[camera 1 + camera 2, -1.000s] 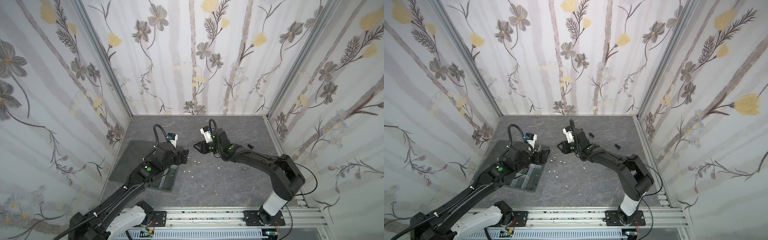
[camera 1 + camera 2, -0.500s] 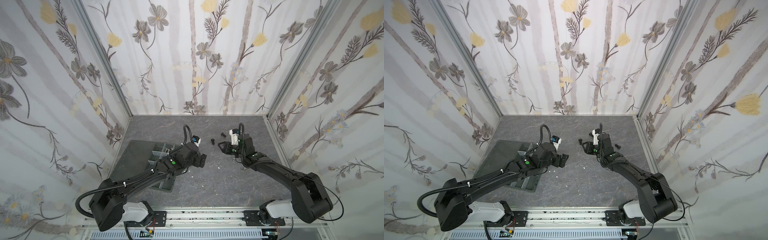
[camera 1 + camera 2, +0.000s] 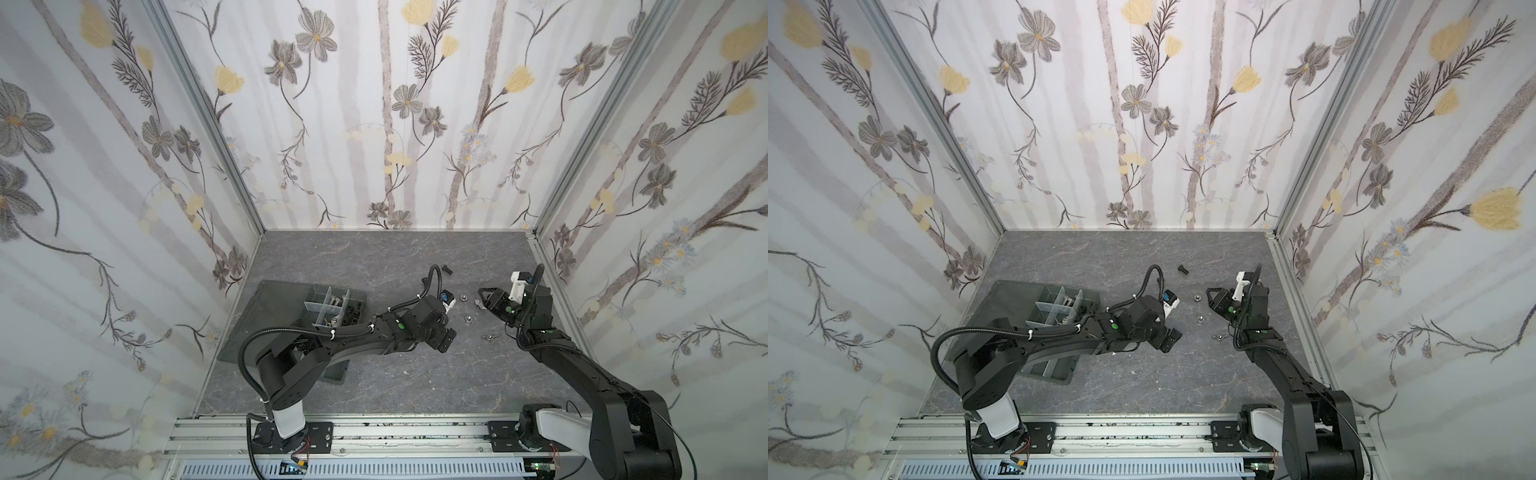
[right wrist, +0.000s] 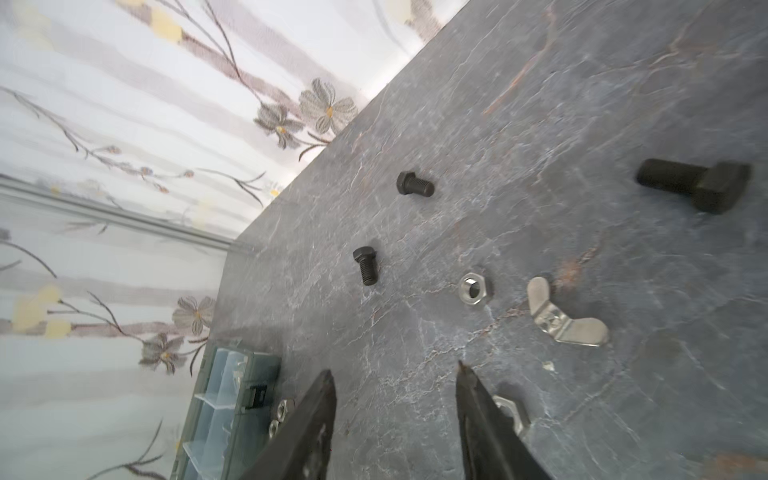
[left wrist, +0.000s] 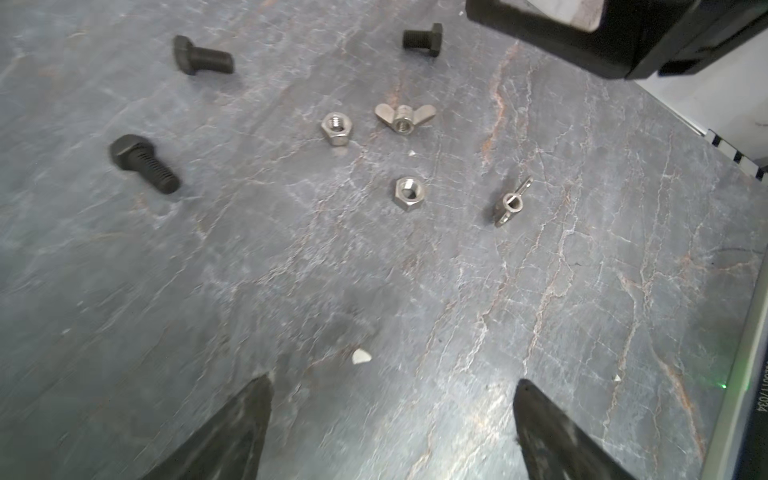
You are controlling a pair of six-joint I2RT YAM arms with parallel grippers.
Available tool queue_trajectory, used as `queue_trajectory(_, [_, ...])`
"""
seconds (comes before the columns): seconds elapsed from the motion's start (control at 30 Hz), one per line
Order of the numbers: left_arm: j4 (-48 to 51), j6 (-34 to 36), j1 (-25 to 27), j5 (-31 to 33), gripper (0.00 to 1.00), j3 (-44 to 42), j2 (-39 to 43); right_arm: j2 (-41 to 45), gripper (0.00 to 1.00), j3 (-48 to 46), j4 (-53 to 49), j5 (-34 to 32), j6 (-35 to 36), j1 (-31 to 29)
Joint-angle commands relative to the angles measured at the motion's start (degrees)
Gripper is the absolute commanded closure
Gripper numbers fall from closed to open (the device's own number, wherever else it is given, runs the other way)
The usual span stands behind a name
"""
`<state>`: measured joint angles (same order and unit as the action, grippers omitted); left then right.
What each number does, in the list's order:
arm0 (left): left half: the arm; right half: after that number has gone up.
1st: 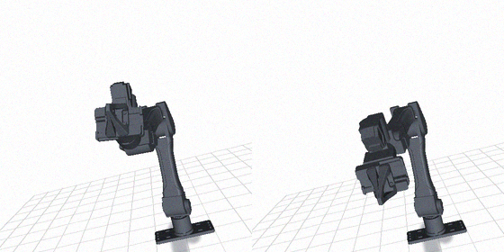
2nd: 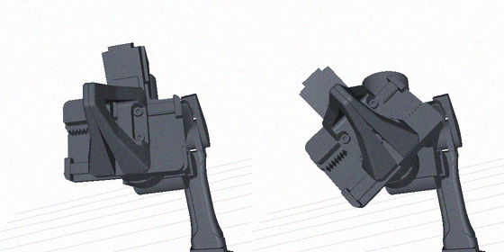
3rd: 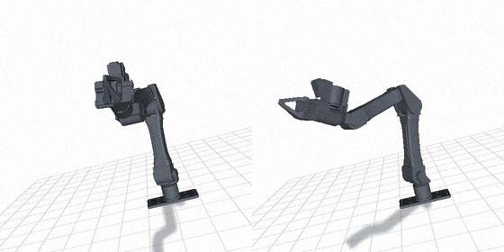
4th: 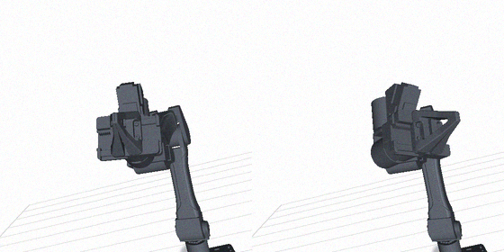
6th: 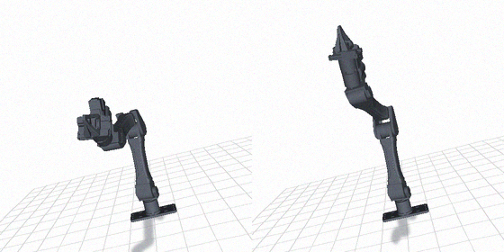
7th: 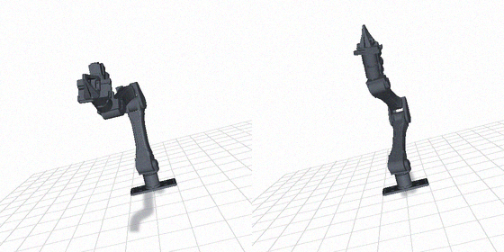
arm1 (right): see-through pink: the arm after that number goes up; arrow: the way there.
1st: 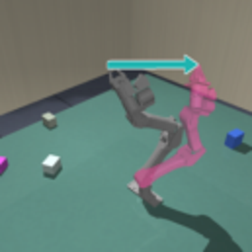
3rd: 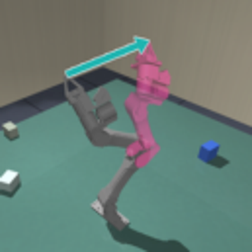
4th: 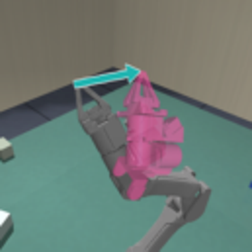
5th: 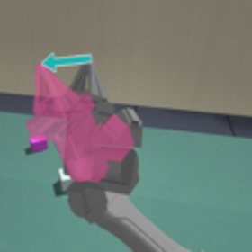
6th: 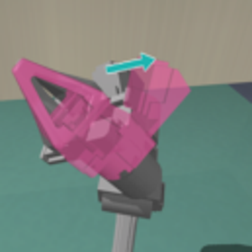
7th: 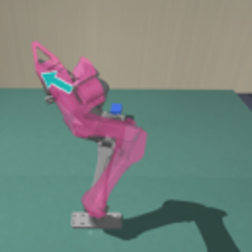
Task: Sort the screws and nuts into containers
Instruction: 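Reach the left gripper across to another silver wing nut while the right arm moves aside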
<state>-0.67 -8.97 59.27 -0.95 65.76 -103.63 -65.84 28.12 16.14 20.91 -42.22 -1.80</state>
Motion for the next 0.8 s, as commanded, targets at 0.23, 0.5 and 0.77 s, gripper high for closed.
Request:
queue_trajectory(0.23, [-10.0, 3.7, 3.9, -2.9, 0.14, 9.4, -13.3, 5.4, 0.52, -2.1, 2.7, 3.3, -2.8, 7.8])
queue_trajectory(0.5, [-12.1, 4.7, 4.5, -4.4, 0.16, 15.0, -20.1, 7.0, 0.52, -3.5, 4.1, 3.2, -2.9, 9.8])
queue_trajectory(0.77, [-11.5, 6.0, 5.6, -4.2, 0.18, 20.2, -25.2, 6.9, 0.53, -4.2, 5.9, 3.8, -3.5, 10.6])
